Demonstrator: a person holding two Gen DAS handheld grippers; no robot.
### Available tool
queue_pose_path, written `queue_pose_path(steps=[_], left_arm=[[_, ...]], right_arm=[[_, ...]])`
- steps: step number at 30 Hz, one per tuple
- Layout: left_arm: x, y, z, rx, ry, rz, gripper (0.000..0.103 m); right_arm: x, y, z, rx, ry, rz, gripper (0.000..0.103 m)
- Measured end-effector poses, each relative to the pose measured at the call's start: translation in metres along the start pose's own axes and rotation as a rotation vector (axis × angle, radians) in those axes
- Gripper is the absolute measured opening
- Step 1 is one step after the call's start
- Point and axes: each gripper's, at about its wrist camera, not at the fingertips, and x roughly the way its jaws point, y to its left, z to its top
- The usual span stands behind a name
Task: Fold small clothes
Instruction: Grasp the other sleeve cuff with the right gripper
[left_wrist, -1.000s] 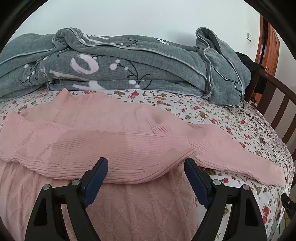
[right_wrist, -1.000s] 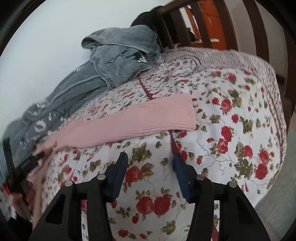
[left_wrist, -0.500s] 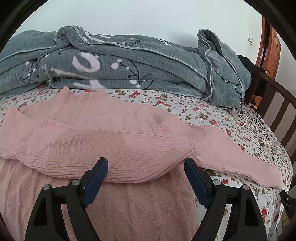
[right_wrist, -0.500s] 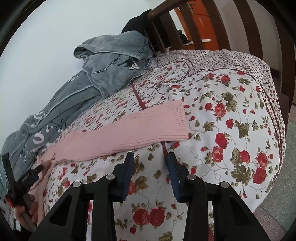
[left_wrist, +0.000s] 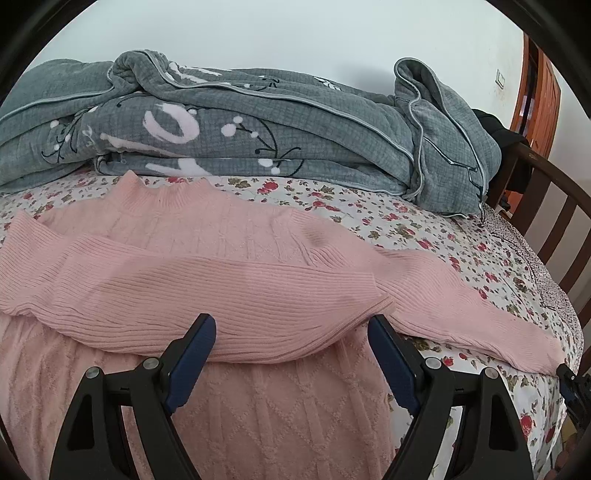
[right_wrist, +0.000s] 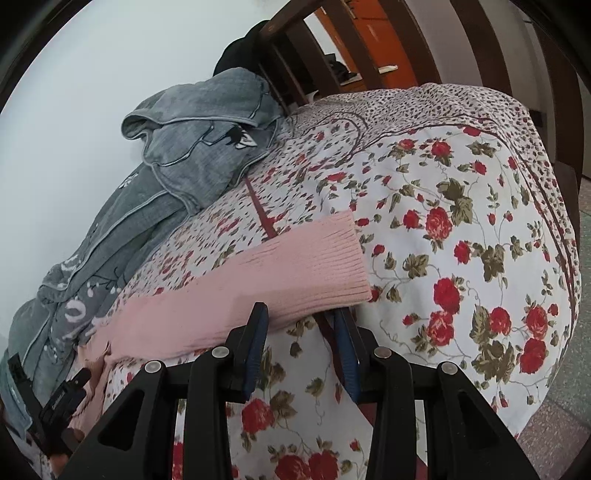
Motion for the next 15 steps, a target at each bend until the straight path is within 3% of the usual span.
queue_pose_path(steps=[10,15], left_arm=[[0.0,-0.001,-0.001,0.0,0.005,-0.019,0.084],[0.0,0.001,0.0,-0.008,0.012,-0.037,0.084]], right_arm=[[0.0,0.008,0.005,-0.012,-0.089,-0.054,0.008],[-0.013,0.023,0.002,-0.105,-0.176,-0.085,0.006]])
